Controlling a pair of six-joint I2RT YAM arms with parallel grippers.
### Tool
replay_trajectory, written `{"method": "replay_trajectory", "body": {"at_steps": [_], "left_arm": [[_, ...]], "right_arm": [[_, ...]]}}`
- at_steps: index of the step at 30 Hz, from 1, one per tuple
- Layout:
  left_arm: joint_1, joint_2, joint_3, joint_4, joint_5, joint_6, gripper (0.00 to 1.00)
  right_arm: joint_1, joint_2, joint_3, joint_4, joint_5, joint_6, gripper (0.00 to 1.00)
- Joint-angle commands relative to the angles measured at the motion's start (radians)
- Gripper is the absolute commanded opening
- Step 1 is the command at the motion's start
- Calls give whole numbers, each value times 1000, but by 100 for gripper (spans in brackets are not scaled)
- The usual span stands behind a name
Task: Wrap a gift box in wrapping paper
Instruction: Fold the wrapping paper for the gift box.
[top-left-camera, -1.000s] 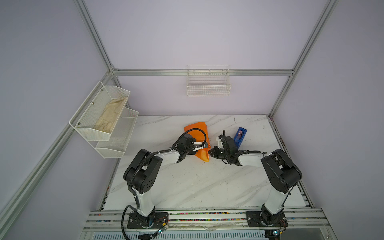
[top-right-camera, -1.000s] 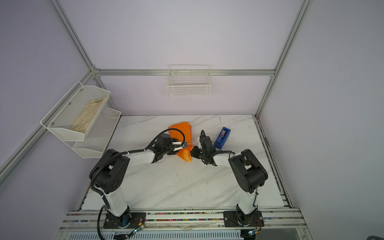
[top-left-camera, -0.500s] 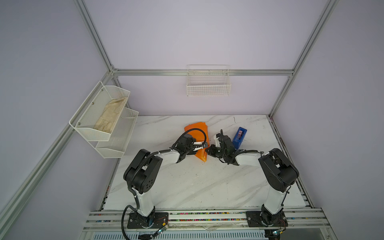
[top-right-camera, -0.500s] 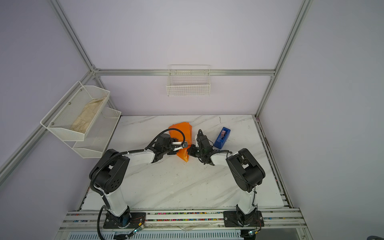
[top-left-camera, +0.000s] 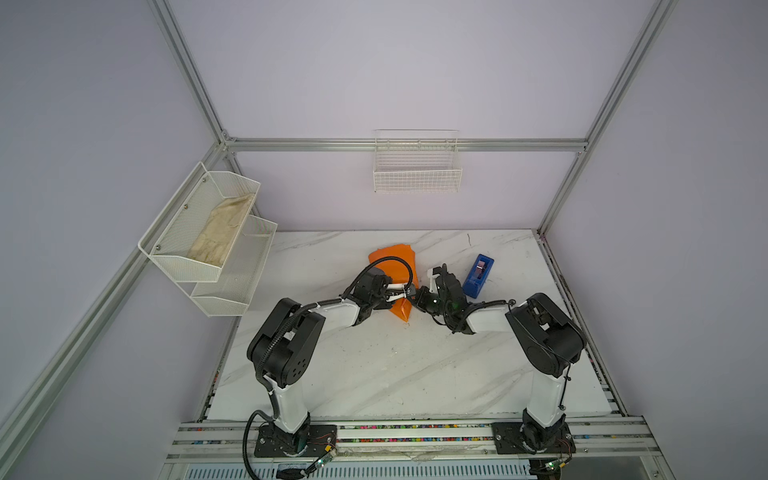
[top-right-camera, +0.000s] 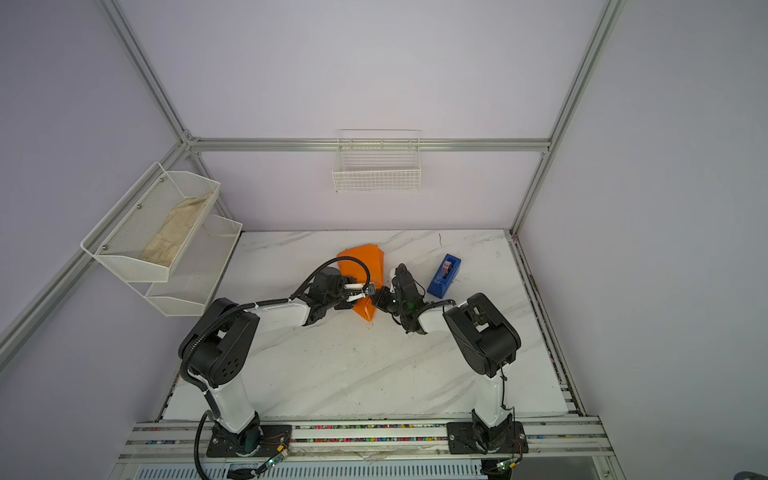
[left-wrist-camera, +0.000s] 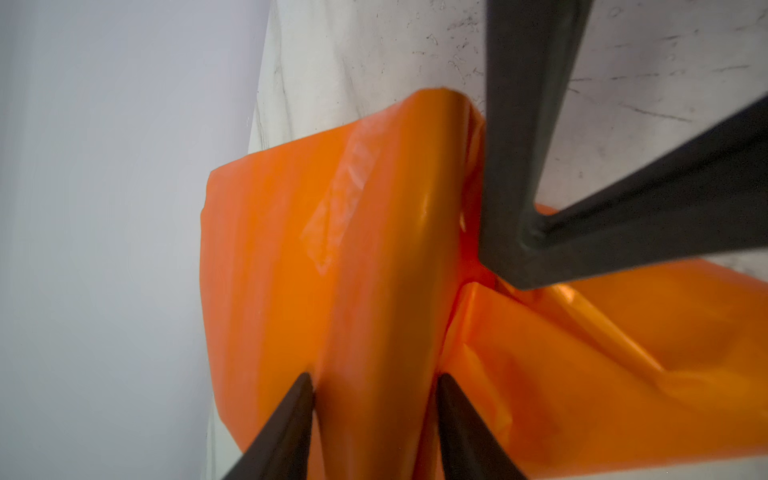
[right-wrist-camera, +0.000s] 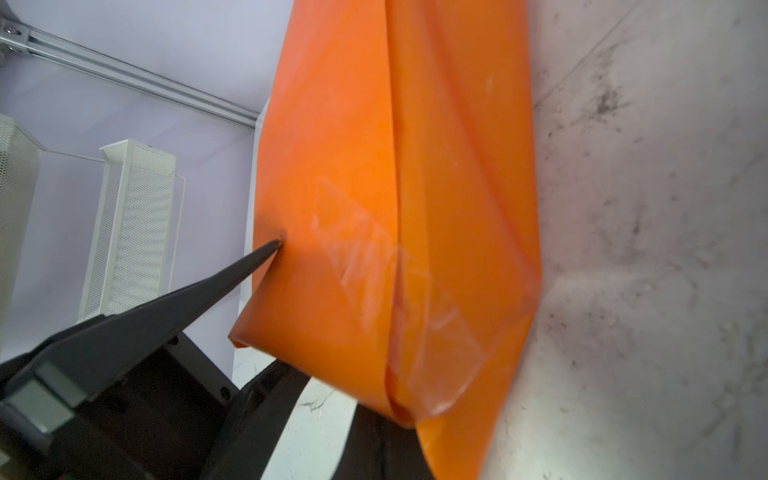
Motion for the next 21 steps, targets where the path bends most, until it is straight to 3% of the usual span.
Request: {"method": "replay_trajectory", "body": {"at_steps": [1,7,21], "left_arm": [[1,58,26,-165,-2,-16,46],[1,53,30,-172,1,-16,46],[-3,42,31,-171,4,-20,46]], "right_arm": [[16,18,-19,137,-4,72,0],[19,49,-39,233,10,146,0],[29,118,-16,248,47,193,0]]}}
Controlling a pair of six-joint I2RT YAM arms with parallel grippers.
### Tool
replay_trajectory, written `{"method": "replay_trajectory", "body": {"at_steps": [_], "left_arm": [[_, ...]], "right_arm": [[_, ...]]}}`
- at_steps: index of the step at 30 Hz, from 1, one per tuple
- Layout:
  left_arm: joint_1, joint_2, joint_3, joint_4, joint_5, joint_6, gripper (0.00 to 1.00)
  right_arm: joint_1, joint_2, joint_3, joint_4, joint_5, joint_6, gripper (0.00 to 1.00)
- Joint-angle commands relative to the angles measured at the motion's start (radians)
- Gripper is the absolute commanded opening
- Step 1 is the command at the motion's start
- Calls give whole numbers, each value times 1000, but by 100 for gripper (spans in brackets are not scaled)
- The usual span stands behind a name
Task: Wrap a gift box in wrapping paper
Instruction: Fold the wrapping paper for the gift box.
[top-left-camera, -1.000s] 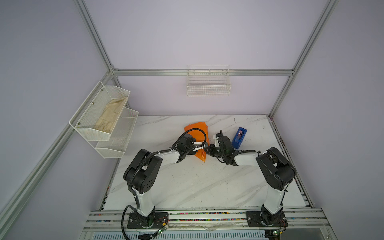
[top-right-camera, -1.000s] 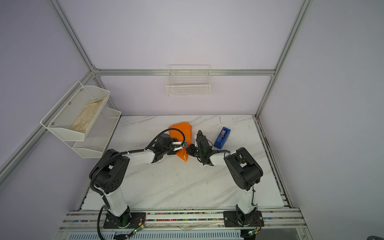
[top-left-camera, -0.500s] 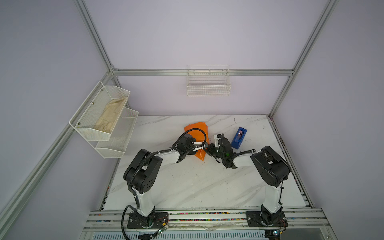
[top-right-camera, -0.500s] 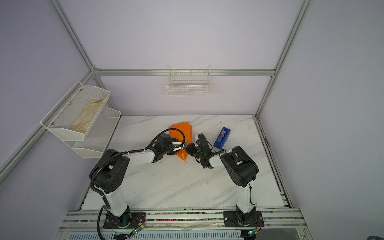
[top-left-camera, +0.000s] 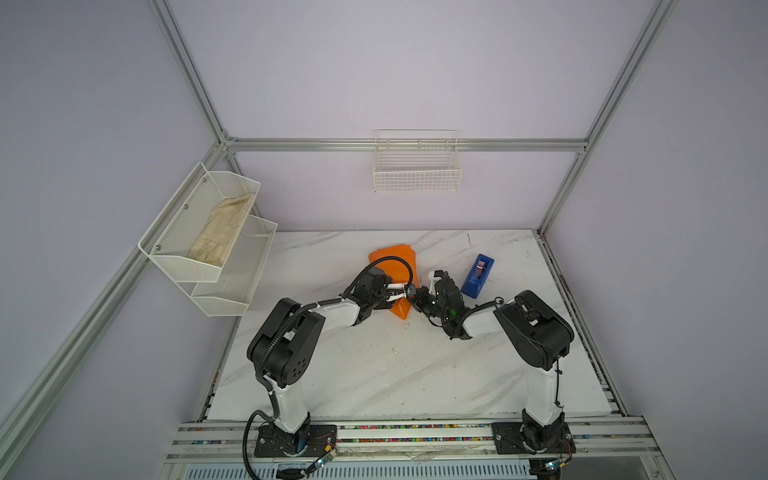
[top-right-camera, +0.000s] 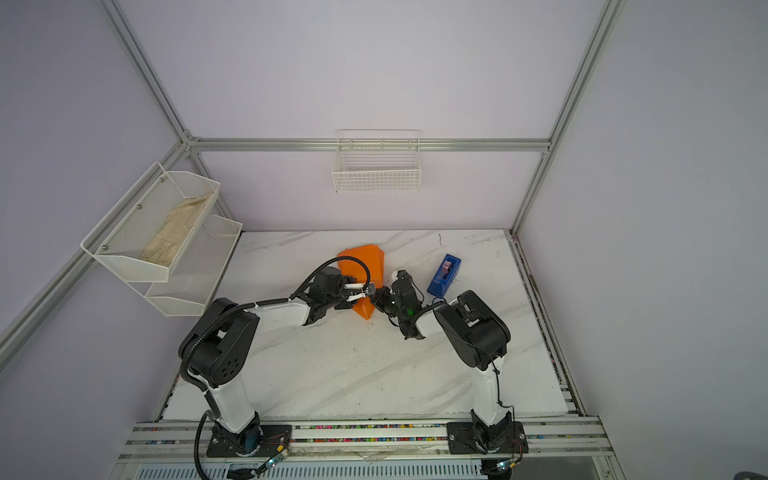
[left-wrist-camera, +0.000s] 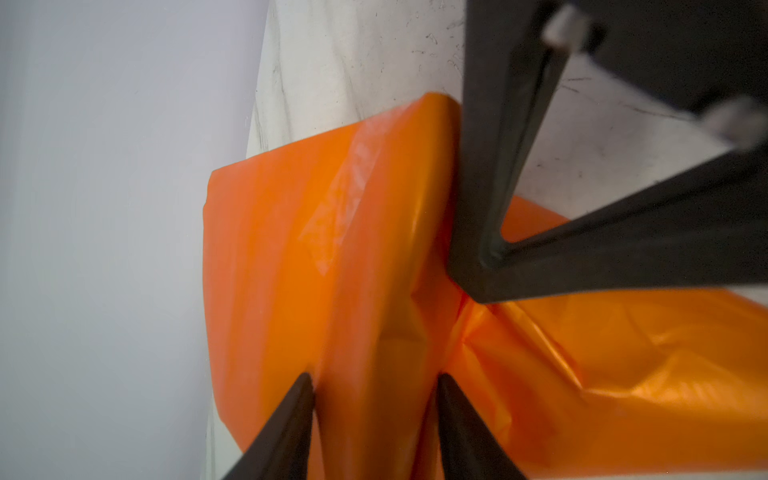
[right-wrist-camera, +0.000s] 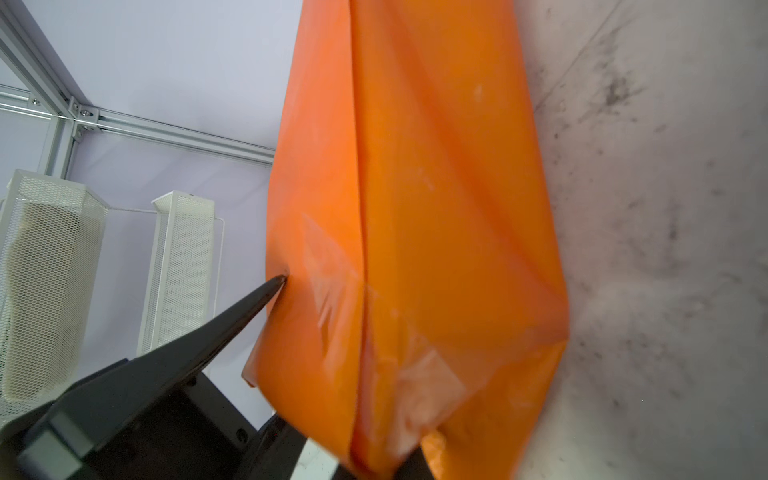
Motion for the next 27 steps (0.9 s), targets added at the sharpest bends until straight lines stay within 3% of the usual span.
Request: {"method": "replay_trajectory", "body": {"at_steps": [1,13,27], "left_arm": [[-4,37,26,-161,8,-25,48],[-3,-15,50,-178,108,-112,78],[7,-16,81,-134,135,-238,78]], "right_arm": [[14,36,8,50,10,50,0],[14,29,1,89,10,102,0],[14,29,7,79,4,98,0]]}}
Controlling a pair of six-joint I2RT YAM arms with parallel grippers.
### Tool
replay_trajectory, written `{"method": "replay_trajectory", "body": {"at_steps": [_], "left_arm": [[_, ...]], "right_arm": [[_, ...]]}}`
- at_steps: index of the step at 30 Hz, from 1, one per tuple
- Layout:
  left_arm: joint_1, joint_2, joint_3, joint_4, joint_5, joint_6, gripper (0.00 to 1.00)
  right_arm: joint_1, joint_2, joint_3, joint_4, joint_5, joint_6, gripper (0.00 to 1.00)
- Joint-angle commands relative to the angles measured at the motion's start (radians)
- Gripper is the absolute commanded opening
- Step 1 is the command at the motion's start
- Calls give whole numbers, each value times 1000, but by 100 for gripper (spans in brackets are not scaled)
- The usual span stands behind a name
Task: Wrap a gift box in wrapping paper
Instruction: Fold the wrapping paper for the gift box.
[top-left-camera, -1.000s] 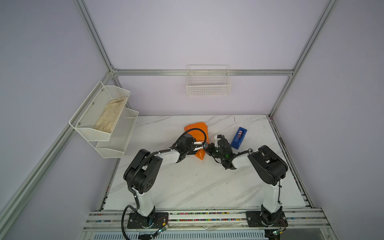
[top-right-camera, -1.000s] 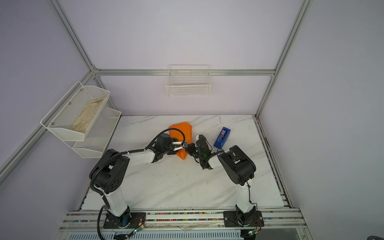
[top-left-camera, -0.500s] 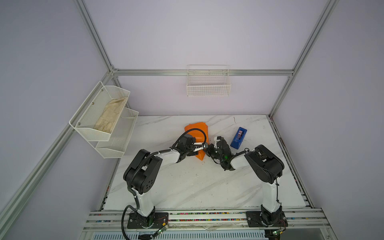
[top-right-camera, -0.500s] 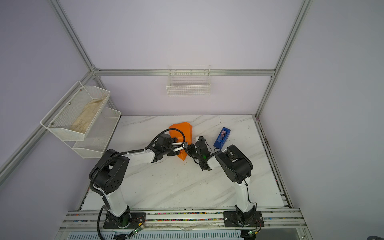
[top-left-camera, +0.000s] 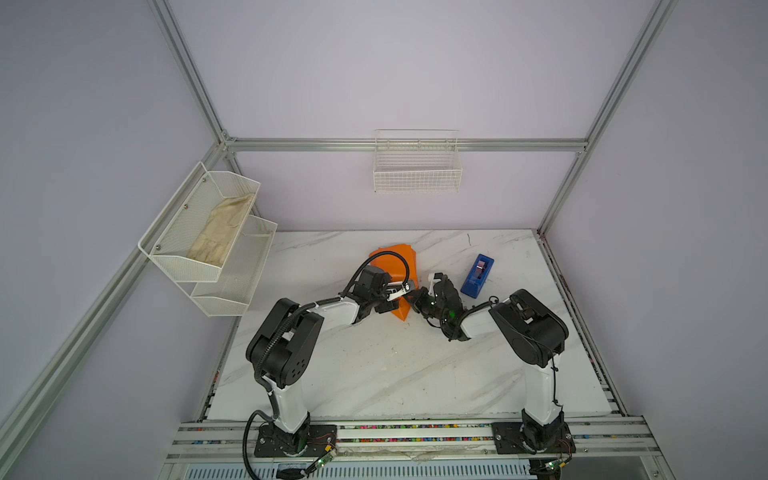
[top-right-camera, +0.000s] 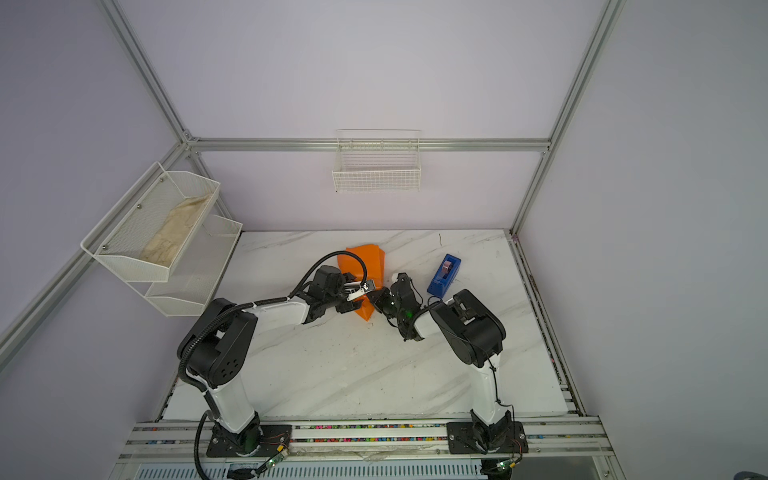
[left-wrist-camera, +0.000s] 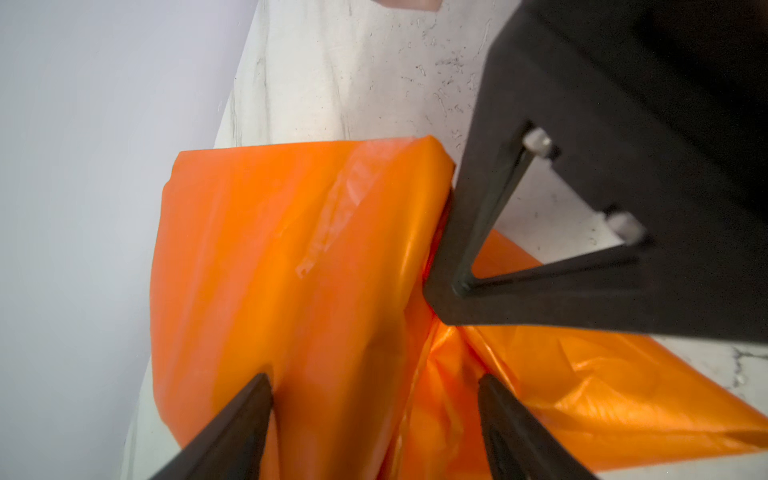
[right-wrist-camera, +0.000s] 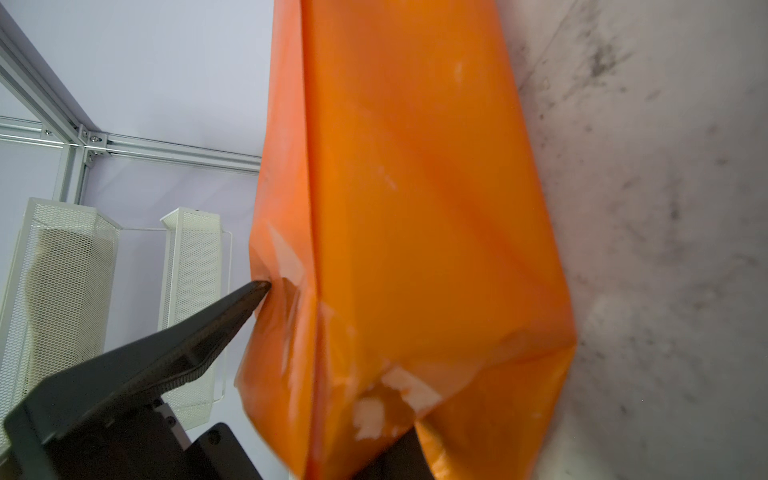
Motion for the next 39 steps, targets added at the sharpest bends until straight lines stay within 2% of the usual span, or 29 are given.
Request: {"method": "replay_trajectory", "body": {"at_steps": [1,8,18,30,35,39], "left_arm": [[5,-11,62,-71,52,-65,78],[10,3,84,-102,41,-106,85],[-3,42,99,-105,-74,-103,86],[-8,27,126,-124,-68,-162,87],[-1,-6,112,-114,-8,-180,88],[-1,6,126,-134,-5,-179,88]], "right_arm": [[10,3,8,36,-4,21,0],[10,5,6,42,-6,22,0],[10,3,8,44,-8,28,0],[11,0,0,61,2,44,0],[11,3,1,75,7,68,0],[11,4,-2,89,17,91,0]]}}
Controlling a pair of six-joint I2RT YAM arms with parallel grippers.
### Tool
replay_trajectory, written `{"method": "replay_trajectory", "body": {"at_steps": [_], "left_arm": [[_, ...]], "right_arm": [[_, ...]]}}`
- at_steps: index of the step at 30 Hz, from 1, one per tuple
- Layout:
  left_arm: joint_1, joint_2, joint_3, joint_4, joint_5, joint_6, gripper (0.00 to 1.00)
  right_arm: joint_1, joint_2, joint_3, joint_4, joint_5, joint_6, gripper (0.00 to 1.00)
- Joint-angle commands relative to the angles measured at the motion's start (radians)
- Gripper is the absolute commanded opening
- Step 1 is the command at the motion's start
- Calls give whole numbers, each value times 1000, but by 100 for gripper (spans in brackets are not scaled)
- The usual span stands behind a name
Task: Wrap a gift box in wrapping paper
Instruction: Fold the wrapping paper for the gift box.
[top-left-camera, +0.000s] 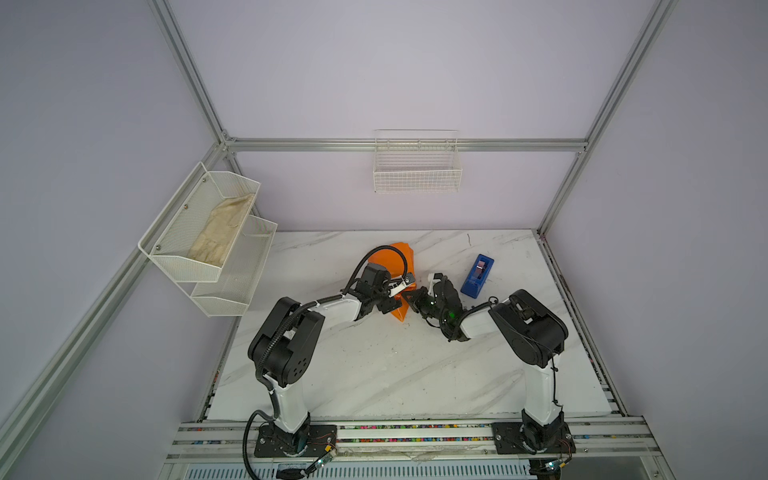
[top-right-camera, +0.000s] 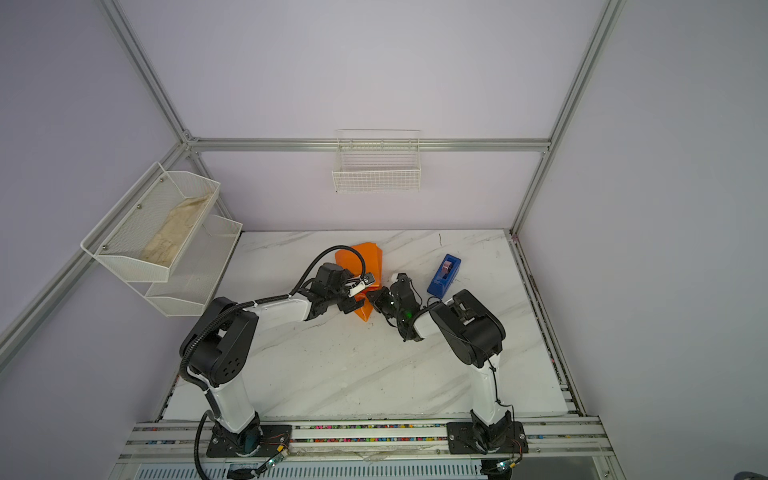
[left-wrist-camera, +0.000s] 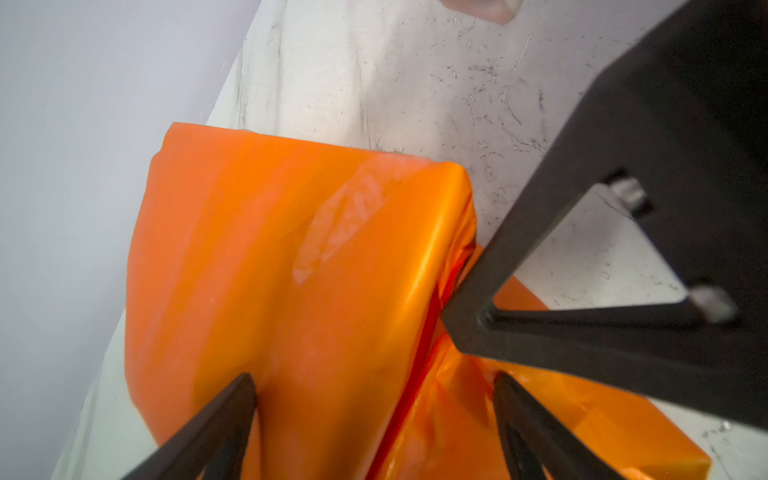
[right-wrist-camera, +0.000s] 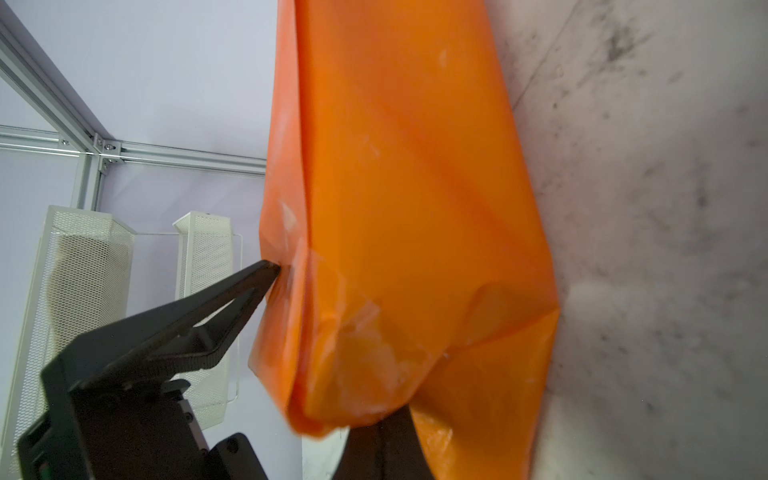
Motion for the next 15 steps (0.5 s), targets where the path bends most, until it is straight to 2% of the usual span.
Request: {"method": "replay_trajectory", "body": {"at_steps": [1,15], "left_arm": [[6,-5,73,-71,37,-38,88],[6,-113,51,-52,-26,-2,85]], "right_arm": [[7,3,1,61,17,49,0],[7,-10,26,-102,79,61,0]]}}
